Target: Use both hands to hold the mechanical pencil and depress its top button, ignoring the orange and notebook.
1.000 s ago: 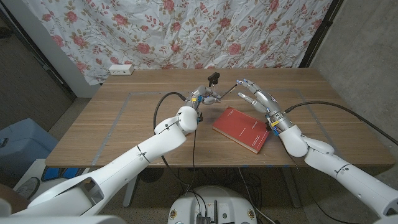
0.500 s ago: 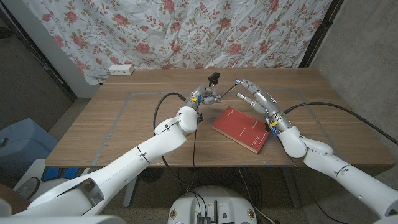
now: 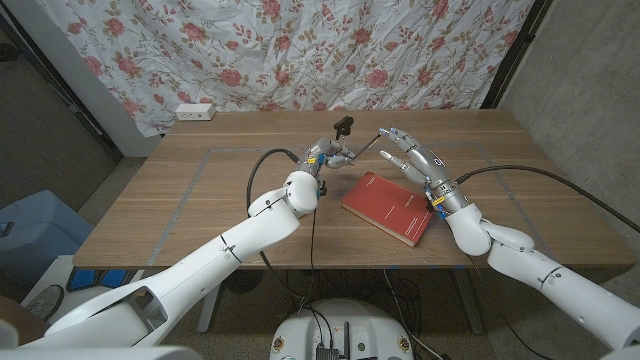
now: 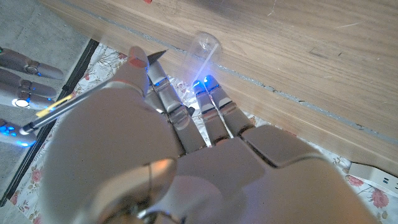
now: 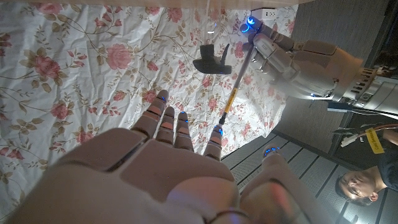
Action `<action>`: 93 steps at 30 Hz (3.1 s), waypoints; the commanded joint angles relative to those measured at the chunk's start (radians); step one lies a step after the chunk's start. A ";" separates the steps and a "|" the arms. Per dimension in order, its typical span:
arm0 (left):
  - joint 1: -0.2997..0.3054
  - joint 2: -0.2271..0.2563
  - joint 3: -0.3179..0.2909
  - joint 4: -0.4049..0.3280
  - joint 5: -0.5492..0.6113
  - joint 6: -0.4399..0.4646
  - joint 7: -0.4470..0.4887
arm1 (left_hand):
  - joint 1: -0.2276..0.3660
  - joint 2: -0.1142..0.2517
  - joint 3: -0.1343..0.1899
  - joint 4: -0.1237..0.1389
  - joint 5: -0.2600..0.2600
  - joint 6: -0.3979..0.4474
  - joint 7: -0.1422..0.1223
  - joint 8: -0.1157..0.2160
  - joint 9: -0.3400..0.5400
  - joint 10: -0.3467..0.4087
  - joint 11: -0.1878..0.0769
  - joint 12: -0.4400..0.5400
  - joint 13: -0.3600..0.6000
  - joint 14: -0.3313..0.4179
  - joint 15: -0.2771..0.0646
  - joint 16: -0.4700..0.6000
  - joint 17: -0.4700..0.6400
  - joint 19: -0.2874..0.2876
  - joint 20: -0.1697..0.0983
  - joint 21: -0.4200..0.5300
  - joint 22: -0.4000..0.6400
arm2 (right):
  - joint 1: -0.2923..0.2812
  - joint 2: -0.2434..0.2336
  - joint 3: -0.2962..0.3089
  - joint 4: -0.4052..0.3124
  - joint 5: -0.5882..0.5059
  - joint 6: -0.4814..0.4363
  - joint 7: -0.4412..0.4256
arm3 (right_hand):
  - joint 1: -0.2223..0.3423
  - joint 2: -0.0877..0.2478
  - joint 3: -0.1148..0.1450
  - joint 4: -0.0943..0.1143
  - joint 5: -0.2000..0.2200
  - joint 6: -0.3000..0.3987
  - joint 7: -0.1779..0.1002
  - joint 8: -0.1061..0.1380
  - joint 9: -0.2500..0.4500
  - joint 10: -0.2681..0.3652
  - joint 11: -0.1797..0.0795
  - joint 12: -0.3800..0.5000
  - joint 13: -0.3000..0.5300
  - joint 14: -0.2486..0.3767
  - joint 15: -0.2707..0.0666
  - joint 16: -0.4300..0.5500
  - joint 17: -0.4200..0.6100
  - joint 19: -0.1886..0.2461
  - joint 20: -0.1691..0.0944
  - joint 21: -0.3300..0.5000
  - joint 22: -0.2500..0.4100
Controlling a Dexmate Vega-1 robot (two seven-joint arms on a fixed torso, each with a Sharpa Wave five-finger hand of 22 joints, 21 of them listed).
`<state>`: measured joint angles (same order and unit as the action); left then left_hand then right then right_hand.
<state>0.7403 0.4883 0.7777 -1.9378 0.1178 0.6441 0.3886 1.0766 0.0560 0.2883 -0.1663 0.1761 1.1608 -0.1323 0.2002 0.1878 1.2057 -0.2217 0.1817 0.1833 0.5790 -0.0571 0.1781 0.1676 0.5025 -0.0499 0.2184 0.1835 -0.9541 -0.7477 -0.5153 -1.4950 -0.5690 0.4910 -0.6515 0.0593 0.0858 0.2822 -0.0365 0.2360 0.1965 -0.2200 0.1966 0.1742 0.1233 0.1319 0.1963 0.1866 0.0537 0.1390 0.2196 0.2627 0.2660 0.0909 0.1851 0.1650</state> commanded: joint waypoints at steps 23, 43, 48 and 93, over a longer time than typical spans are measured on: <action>-0.002 -0.008 0.002 0.010 -0.002 -0.010 0.005 | 0.003 0.009 -0.010 0.001 0.007 0.007 0.006 0.003 0.002 0.011 -0.001 0.009 0.003 0.004 -0.159 0.000 0.000 -0.002 -0.106 0.007 0.004 | 0.016 -0.013 -0.040 -0.014 0.008 -0.005 0.042 | -0.015 0.009 0.006 0.012 0.003 0.024 0.001 0.004 0.005 0.005 -0.016 0.001 0.001 -0.011 -0.013 0.003 0.005 -0.003 -0.012 0.001 0.002; 0.003 0.003 0.001 0.000 0.002 -0.014 0.001 | 0.004 0.010 -0.011 0.000 0.007 0.009 0.006 0.004 0.002 0.012 -0.001 0.009 0.003 0.004 -0.160 -0.001 0.000 -0.003 -0.106 0.007 0.004 | 0.008 -0.016 -0.023 -0.020 0.020 -0.003 0.024 | -0.018 0.011 0.008 0.016 0.005 0.032 0.000 0.003 0.005 0.003 -0.019 0.000 0.002 -0.009 -0.016 0.005 0.006 -0.004 -0.013 0.001 0.002; 0.002 0.006 0.000 0.002 0.001 -0.019 -0.003 | 0.004 0.010 -0.012 0.001 0.007 0.006 0.006 0.003 0.002 0.012 -0.001 0.009 0.003 0.004 -0.159 -0.001 0.000 -0.003 -0.105 0.008 0.004 | 0.004 -0.019 -0.019 -0.025 0.023 -0.005 0.027 | -0.018 0.011 0.009 0.016 0.006 0.032 0.000 0.001 0.005 0.003 -0.022 0.000 0.002 -0.006 -0.017 0.005 0.007 -0.002 -0.015 0.002 0.002; 0.010 0.010 -0.009 0.004 0.003 -0.017 0.003 | 0.004 0.012 -0.015 0.001 0.007 0.006 0.004 0.003 0.002 0.009 -0.001 0.008 0.003 0.005 -0.159 -0.002 -0.001 -0.003 -0.106 0.009 0.004 | 0.012 -0.014 -0.015 -0.026 0.020 -0.024 0.031 | -0.017 0.010 0.015 0.018 0.009 0.035 0.000 -0.003 0.005 0.009 -0.021 0.001 0.002 -0.005 -0.019 0.005 0.008 0.002 -0.014 0.003 0.002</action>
<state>0.7514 0.5005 0.7696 -1.9385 0.1176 0.6277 0.3875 1.0805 0.0595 0.2758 -0.1704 0.1777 1.1642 -0.1287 0.2002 0.1879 1.2058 -0.2217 0.1836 0.1833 0.5790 -0.0571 0.1781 0.1676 0.5025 -0.0499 0.2222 0.1836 -0.9463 -0.7642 -0.5252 -1.5212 -0.5422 0.4767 -0.6233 0.0410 0.0884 0.2901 -0.0206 0.2409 0.2251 -0.2201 0.1955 0.1769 0.1286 0.1159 0.1963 0.1866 0.0466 0.1213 0.2196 0.2671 0.2676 0.0786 0.1851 0.1650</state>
